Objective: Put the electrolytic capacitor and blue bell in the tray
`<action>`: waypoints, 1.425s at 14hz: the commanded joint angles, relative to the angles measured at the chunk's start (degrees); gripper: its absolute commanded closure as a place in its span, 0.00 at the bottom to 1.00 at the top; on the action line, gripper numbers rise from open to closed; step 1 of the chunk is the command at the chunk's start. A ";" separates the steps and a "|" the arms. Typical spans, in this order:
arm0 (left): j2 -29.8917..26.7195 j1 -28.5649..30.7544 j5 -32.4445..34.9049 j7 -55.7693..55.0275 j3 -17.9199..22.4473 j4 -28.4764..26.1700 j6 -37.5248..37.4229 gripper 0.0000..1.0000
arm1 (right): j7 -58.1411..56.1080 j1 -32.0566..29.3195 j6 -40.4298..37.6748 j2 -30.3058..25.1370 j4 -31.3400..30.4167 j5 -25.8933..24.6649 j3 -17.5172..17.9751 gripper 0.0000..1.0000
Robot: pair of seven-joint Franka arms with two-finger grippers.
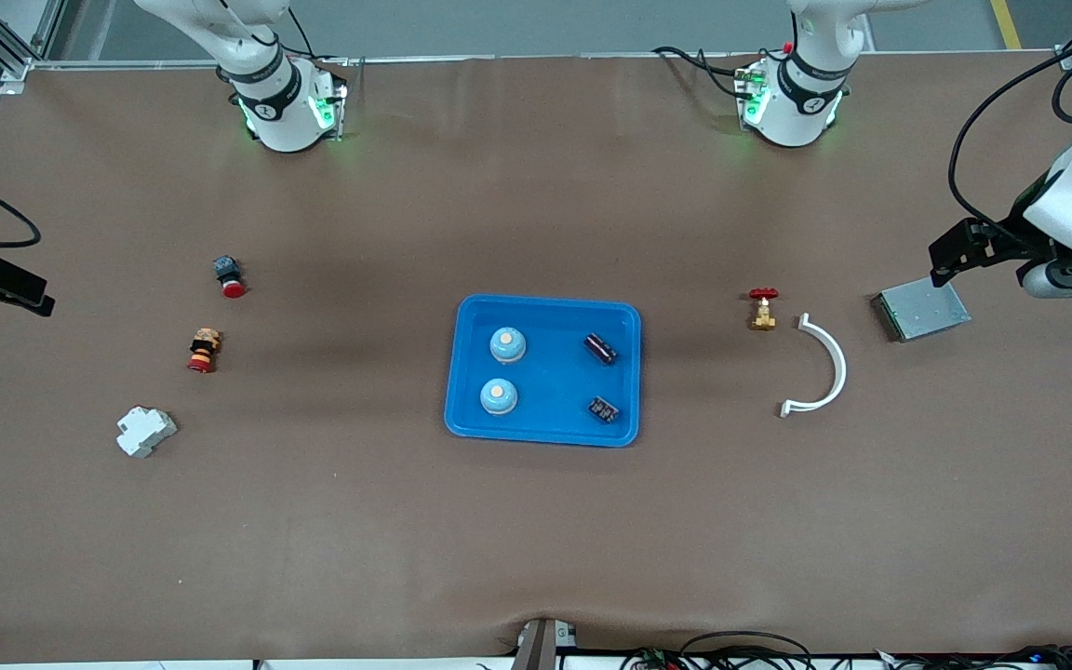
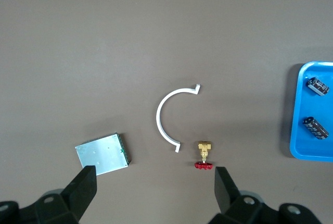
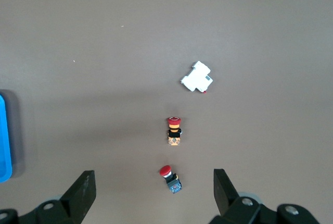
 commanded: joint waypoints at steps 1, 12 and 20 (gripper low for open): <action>0.14 -4.15 0.89 0.24 4.11 1.07 -1.32 0.00 | -0.90 2.08 -0.04 -2.68 -2.55 0.88 -2.85 0.00; 0.40 -5.05 0.89 0.42 5.53 1.16 -1.32 0.00 | -0.90 -0.64 0.66 -2.68 -5.01 5.72 -3.47 0.00; 0.49 -5.04 0.10 0.95 5.44 3.61 -1.14 0.00 | -0.90 -0.03 0.39 -2.76 -5.19 5.98 -3.47 0.00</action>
